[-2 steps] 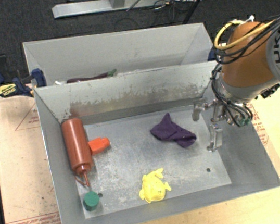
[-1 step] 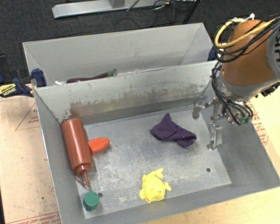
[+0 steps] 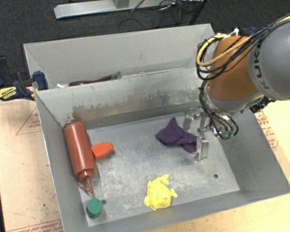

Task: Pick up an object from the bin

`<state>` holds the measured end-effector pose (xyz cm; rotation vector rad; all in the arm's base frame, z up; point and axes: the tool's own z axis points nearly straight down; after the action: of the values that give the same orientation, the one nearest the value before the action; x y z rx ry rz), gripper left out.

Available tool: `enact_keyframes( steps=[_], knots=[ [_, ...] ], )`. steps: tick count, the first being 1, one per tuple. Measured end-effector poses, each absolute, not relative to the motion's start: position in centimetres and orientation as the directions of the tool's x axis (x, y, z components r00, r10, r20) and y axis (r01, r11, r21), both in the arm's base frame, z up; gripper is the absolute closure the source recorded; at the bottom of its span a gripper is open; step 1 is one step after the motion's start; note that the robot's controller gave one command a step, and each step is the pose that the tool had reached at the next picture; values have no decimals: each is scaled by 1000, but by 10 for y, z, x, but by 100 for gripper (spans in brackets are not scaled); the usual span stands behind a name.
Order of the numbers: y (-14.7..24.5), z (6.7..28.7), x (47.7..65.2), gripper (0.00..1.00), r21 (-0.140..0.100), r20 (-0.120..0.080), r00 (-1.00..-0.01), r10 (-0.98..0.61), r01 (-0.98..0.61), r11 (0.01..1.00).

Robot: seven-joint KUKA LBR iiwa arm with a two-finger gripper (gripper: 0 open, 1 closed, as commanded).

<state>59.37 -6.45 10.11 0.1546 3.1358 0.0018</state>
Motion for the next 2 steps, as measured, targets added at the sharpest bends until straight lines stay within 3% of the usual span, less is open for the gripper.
enact_keyframes(
  steps=[1,2],
  knots=[
    [-45,124,598,0,1,1,-998,64,64,998],
    [-41,134,604,0,2,-6,-993,116,116,993]
  ],
)
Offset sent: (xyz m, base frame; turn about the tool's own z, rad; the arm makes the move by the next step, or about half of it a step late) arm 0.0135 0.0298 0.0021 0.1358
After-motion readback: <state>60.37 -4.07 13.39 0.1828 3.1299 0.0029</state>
